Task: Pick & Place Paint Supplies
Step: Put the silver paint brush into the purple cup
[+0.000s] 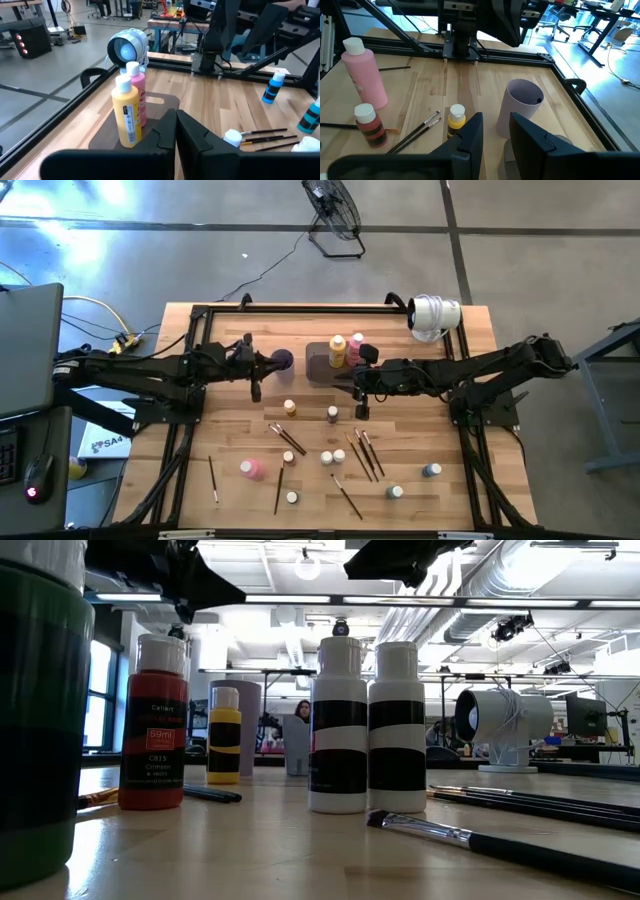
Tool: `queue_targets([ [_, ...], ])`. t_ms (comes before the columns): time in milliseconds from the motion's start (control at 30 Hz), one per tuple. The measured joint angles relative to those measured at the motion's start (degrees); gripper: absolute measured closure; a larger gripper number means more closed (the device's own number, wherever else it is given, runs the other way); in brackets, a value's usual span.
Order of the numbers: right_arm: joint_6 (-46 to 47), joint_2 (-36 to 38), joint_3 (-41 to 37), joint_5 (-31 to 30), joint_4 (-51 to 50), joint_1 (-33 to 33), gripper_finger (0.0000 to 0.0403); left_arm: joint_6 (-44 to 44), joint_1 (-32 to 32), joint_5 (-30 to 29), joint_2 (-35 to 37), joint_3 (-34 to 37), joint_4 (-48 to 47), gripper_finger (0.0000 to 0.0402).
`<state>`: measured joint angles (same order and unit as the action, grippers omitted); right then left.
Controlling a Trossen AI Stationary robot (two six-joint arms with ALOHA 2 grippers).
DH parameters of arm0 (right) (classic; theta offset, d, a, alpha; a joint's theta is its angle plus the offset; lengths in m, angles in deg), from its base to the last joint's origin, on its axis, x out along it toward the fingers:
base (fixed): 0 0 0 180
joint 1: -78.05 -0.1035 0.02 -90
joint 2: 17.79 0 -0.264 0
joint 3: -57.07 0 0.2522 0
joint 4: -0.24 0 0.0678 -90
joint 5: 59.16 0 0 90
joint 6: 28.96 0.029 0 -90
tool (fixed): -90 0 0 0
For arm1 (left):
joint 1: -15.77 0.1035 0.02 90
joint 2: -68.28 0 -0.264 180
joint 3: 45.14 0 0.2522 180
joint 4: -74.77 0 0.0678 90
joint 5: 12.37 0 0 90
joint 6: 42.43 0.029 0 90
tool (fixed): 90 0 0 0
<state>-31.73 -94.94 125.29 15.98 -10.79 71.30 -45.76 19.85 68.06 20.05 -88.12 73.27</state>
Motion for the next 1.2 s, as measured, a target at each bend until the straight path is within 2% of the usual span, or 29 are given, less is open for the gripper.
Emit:
queue_targets([
  [1033, -0.2, 0.0, 0.0, -0.1, 0.0, 0.0, 0.0316, -0.1, 0.0, 0.0, 0.0, 0.0, -2.2, 0.0391],
  [1200, 0.1, 0.0, 0.0, -0.2, 2.7, 0.0, 0.0316, -0.1, 0.0, 0.0, 0.0, 0.0, -2.2, 0.0391],
])
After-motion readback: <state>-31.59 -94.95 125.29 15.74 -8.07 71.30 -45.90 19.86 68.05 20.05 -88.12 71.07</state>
